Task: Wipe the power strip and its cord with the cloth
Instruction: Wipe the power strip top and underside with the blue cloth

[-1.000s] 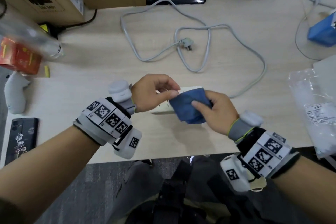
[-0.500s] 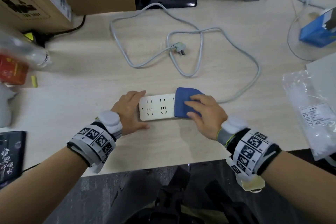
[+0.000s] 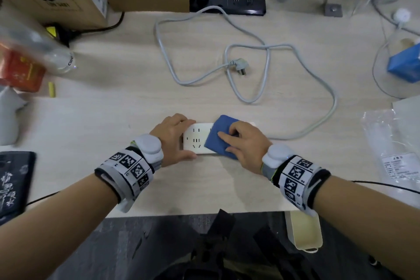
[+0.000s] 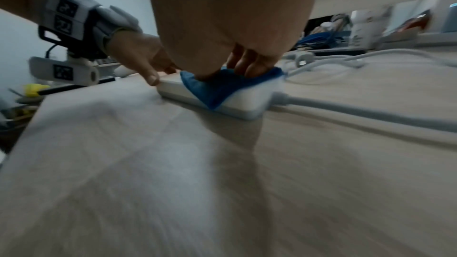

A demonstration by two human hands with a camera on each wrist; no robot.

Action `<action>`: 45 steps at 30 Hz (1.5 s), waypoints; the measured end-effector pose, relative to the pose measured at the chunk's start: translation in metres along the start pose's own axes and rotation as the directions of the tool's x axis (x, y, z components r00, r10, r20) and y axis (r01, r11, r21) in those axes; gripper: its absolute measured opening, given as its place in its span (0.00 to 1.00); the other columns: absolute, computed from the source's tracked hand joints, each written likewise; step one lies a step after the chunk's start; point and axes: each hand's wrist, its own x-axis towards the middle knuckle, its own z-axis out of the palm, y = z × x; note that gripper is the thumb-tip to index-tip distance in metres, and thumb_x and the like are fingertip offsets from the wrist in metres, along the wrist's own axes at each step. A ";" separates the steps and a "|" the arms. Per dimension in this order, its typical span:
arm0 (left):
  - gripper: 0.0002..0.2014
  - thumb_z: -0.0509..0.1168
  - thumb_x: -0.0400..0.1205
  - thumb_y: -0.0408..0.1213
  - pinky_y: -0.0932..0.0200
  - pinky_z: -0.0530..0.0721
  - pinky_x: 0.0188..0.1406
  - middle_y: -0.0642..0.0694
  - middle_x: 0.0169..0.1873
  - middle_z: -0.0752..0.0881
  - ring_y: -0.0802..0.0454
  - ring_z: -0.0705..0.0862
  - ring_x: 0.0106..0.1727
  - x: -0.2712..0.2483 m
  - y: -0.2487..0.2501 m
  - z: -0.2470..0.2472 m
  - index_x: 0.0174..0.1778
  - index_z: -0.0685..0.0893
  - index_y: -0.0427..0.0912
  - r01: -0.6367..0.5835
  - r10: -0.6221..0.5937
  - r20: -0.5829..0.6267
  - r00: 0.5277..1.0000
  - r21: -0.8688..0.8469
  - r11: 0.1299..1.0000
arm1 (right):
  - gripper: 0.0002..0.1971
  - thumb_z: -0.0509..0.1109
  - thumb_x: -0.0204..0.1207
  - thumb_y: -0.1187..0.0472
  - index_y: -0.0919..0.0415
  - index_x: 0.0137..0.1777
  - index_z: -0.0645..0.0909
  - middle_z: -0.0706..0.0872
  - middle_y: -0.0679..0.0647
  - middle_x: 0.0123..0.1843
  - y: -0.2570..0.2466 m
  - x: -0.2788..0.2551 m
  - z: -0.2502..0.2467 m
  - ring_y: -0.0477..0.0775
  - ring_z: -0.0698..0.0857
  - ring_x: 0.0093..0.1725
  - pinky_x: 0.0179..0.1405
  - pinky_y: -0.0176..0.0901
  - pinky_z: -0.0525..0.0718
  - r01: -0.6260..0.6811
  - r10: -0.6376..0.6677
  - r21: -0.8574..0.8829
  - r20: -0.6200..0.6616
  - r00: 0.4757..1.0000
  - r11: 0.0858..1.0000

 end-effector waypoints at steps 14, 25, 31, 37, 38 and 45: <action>0.43 0.64 0.58 0.67 0.49 0.81 0.53 0.52 0.58 0.74 0.50 0.77 0.54 0.003 -0.004 -0.002 0.70 0.71 0.53 -0.030 0.029 0.030 0.999 0.026 0.999 | 0.10 0.64 0.82 0.58 0.58 0.56 0.85 0.76 0.48 0.54 0.042 -0.020 -0.021 0.41 0.74 0.49 0.51 0.35 0.68 -0.190 0.190 0.002 0.060 0.980 0.982; 0.31 0.70 0.61 0.63 0.47 0.83 0.36 0.46 0.45 0.77 0.46 0.80 0.40 0.006 -0.003 0.002 0.51 0.81 0.43 -0.118 0.114 -0.054 0.992 -0.075 0.990 | 0.12 0.67 0.78 0.61 0.56 0.60 0.84 0.81 0.57 0.56 -0.039 0.053 0.018 0.57 0.78 0.55 0.52 0.44 0.75 0.033 -0.046 0.143 0.088 0.995 0.989; 0.42 0.68 0.57 0.66 0.48 0.83 0.49 0.54 0.55 0.74 0.51 0.79 0.50 0.006 -0.010 0.000 0.68 0.72 0.54 -0.063 0.064 0.009 0.998 -0.020 0.998 | 0.07 0.68 0.79 0.55 0.58 0.50 0.81 0.77 0.50 0.39 0.044 -0.010 -0.016 0.43 0.63 0.38 0.39 0.37 0.66 -0.009 0.024 0.112 -0.129 0.991 0.994; 0.40 0.72 0.58 0.63 0.47 0.84 0.46 0.52 0.52 0.75 0.51 0.80 0.48 0.005 -0.009 0.001 0.66 0.75 0.50 -0.086 0.084 -0.027 0.996 -0.061 0.994 | 0.19 0.63 0.71 0.68 0.59 0.58 0.88 0.84 0.66 0.63 0.013 0.008 0.025 0.65 0.77 0.59 0.54 0.57 0.78 0.269 -0.283 -0.095 -0.193 0.940 0.959; 0.38 0.72 0.59 0.62 0.47 0.84 0.44 0.51 0.50 0.76 0.50 0.80 0.46 0.005 -0.008 0.002 0.64 0.77 0.49 -0.112 0.109 -0.045 0.993 -0.083 0.990 | 0.19 0.63 0.71 0.67 0.59 0.58 0.88 0.83 0.66 0.65 -0.003 0.017 0.031 0.65 0.75 0.61 0.56 0.58 0.78 0.290 -0.300 -0.079 -0.188 0.935 0.954; 0.38 0.74 0.59 0.60 0.47 0.85 0.42 0.49 0.49 0.77 0.49 0.82 0.45 0.007 -0.009 0.003 0.64 0.78 0.46 -0.154 0.147 -0.076 0.986 -0.085 0.984 | 0.15 0.65 0.77 0.57 0.54 0.61 0.86 0.82 0.59 0.69 -0.018 0.027 0.031 0.67 0.79 0.62 0.57 0.61 0.79 0.270 -0.285 -0.134 -0.103 0.953 0.953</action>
